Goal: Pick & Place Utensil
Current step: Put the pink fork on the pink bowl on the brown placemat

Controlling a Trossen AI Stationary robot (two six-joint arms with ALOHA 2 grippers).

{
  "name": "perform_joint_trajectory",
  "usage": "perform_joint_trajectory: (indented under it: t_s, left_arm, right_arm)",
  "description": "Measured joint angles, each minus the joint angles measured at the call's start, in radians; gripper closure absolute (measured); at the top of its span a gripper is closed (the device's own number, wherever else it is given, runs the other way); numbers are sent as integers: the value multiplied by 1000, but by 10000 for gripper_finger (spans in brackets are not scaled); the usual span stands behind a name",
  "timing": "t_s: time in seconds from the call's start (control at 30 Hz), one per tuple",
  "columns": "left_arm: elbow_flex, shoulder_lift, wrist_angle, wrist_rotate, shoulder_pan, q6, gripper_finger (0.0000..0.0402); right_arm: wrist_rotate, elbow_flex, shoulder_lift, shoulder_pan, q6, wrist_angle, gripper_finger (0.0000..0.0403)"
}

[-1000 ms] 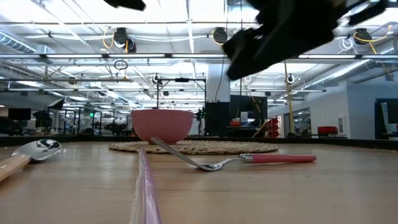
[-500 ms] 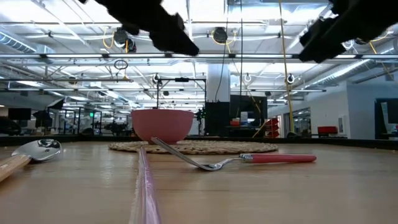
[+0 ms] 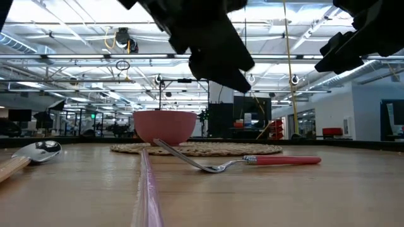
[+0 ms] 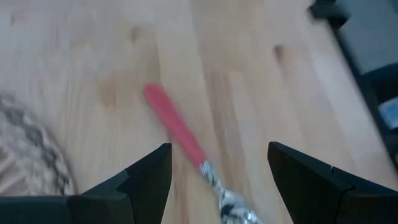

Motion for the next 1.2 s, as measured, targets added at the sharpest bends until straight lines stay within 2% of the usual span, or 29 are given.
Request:
perform_joint_trajectory:
  t_s: [0.2,0.47,0.6,1.2]
  left_arm:
    - [113,105,-94,1,10,-60,131]
    - [127,153,-82,3,0,-108,131]
    - [128,161,-63,1,-3,-121,131]
    - [131,256,-59,-42,10,-152,131]
  right_arm:
    - [0,-1,-3,0,1,-28,226]
    - [-1,-1,-62,1,108,-263,231]
    - [0,-1,-82,1,140,-325,232]
    - [22,0,-99,1,130,-315,232]
